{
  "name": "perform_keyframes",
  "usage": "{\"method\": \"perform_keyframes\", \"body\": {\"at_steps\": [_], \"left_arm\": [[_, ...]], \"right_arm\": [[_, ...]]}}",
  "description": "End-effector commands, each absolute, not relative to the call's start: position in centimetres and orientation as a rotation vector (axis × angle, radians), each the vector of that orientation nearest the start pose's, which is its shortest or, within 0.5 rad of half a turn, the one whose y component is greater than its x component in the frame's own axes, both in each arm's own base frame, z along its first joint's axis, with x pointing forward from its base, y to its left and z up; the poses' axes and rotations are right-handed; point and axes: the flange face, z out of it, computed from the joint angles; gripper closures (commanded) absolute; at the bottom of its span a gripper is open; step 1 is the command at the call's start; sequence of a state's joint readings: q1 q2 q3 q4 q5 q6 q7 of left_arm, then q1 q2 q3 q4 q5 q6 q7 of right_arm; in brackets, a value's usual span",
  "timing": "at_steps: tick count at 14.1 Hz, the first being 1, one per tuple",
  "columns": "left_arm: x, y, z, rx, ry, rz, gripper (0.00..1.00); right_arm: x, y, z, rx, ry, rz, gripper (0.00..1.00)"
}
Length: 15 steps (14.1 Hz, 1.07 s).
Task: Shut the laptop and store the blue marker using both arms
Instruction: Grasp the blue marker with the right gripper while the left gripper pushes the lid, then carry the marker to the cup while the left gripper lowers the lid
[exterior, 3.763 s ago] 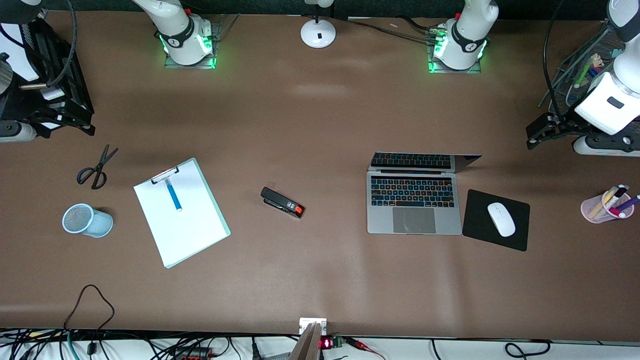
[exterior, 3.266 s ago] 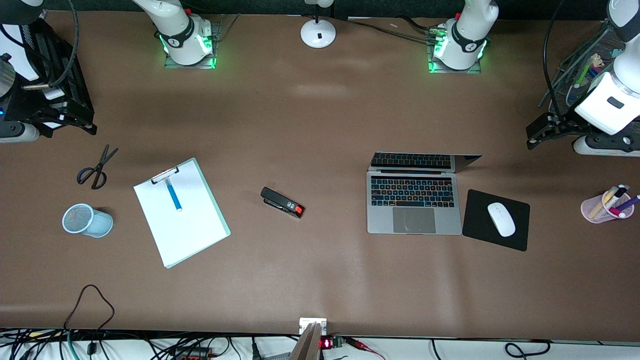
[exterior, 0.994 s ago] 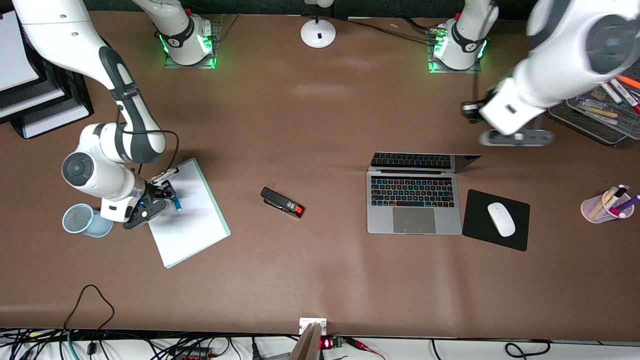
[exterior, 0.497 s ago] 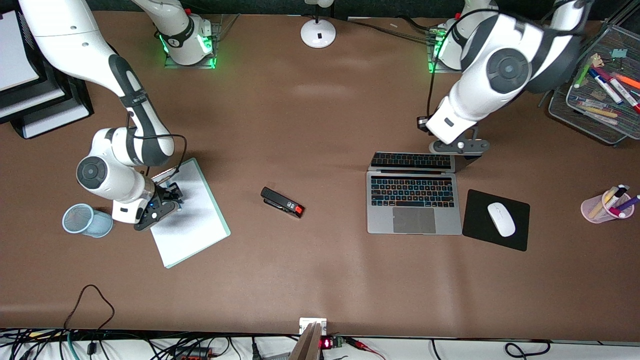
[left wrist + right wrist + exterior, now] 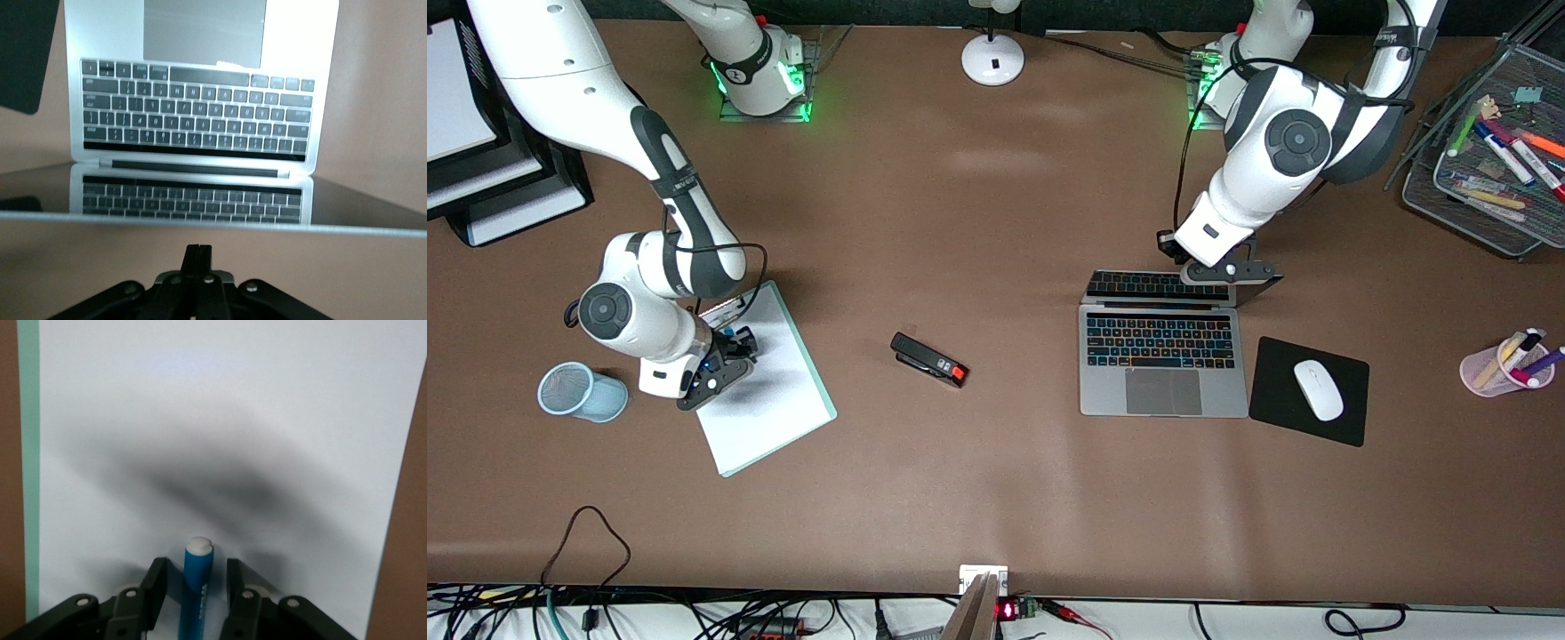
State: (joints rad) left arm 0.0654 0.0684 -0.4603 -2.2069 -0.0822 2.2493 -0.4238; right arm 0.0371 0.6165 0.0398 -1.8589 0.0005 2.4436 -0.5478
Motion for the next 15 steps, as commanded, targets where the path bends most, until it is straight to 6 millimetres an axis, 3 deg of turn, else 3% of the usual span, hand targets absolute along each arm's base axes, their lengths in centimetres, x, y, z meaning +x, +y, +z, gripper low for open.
{"method": "perform_keyframes", "body": {"at_steps": [1,4,9,11,15], "left_arm": [[50.6,-20.2,34.7,-3.228,-0.119,-0.031,1.00],[52.3,-19.7,33.5,-3.260,-0.131,-0.145,1.00],[55.8,-18.7,33.1,-3.239,-0.061,-0.267,1.00],[57.6,-18.5,32.9,-3.247,-0.061,-0.285,1.00],[61.0,-18.2,31.9,-3.253,-0.049,-0.314,1.00]], "right_arm": [[63.5,5.1,17.9,-2.952,-0.956,0.026,0.67],[63.9,5.3,18.5,-2.956,-0.948,0.013,0.99],[65.2,5.0,21.6,-2.961,-0.923,-0.025,1.00],[65.9,4.7,24.2,-2.958,-0.919,-0.017,1.00],[67.0,2.8,31.8,-2.950,-1.003,-0.126,1.00]]}}
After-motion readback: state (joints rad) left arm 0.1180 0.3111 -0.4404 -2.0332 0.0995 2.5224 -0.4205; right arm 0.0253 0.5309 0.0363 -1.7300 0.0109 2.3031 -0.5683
